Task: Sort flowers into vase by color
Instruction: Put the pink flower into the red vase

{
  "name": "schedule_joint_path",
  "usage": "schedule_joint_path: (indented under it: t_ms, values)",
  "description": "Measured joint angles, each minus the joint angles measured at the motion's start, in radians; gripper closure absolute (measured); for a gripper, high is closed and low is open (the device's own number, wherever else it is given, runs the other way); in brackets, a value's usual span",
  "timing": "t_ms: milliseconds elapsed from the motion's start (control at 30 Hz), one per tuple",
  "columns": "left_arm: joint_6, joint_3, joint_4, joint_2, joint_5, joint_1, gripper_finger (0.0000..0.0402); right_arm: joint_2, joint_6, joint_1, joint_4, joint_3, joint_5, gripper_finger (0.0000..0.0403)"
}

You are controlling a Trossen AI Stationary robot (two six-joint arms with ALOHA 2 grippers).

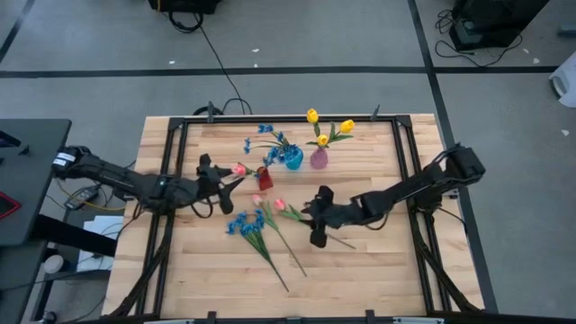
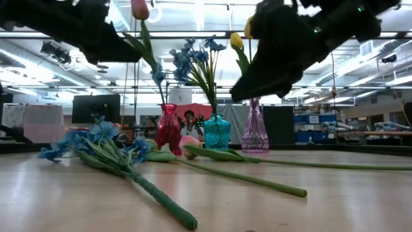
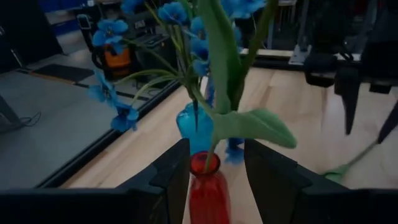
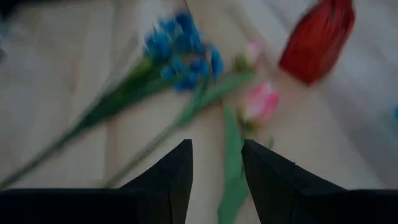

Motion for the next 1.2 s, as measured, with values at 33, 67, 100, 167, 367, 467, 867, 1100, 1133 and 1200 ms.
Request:
schedule_joint_path:
  t_ms: [33, 67, 100, 167, 367, 467, 867, 1100, 1133, 1200]
  values:
    - [-0.001, 0.000, -0.003, -0.001, -0.024, -0.024, 0.0243, 0.015, 0.026, 0.004, -0.064, 0.031, 0.001, 0.0251]
    - [-0.001, 0.000, -0.009, -0.002, -0.046, -0.049, 0.0243, 0.030, 0.055, 0.008, -0.111, 0.061, 0.001, 0.0251]
    - [-0.001, 0.000, -0.011, -0.002, -0.066, -0.075, 0.0243, 0.043, 0.083, 0.013, -0.152, 0.086, 0.001, 0.0251]
    - [-0.002, 0.000, -0.009, -0.001, -0.109, -0.123, 0.0243, 0.068, 0.125, 0.016, -0.232, 0.120, 0.000, 0.0251]
    - [-0.011, 0.000, -0.012, 0.000, -0.171, -0.238, 0.0243, 0.149, 0.165, 0.007, -0.276, 0.145, -0.094, 0.0251]
    - [-0.031, 0.000, -0.013, 0.000, -0.177, -0.283, 0.0243, 0.189, 0.196, -0.006, -0.283, 0.145, -0.148, 0.0252]
    - [-0.089, 0.000, -0.014, 0.000, -0.209, -0.373, 0.0243, 0.210, 0.185, -0.009, -0.324, 0.144, -0.101, 0.0277]
    - [-0.089, 0.000, -0.016, 0.000, -0.209, -0.374, 0.0243, 0.135, 0.182, -0.008, -0.324, 0.143, -0.078, 0.0304]
    - [-0.088, 0.000, -0.016, 0.000, -0.209, -0.374, 0.0243, 0.132, 0.182, -0.008, -0.334, 0.143, -0.065, 0.0304]
    - [-0.086, 0.000, -0.016, 0.000, -0.209, -0.374, 0.0243, 0.132, 0.180, -0.008, -0.371, 0.143, -0.036, 0.0304]
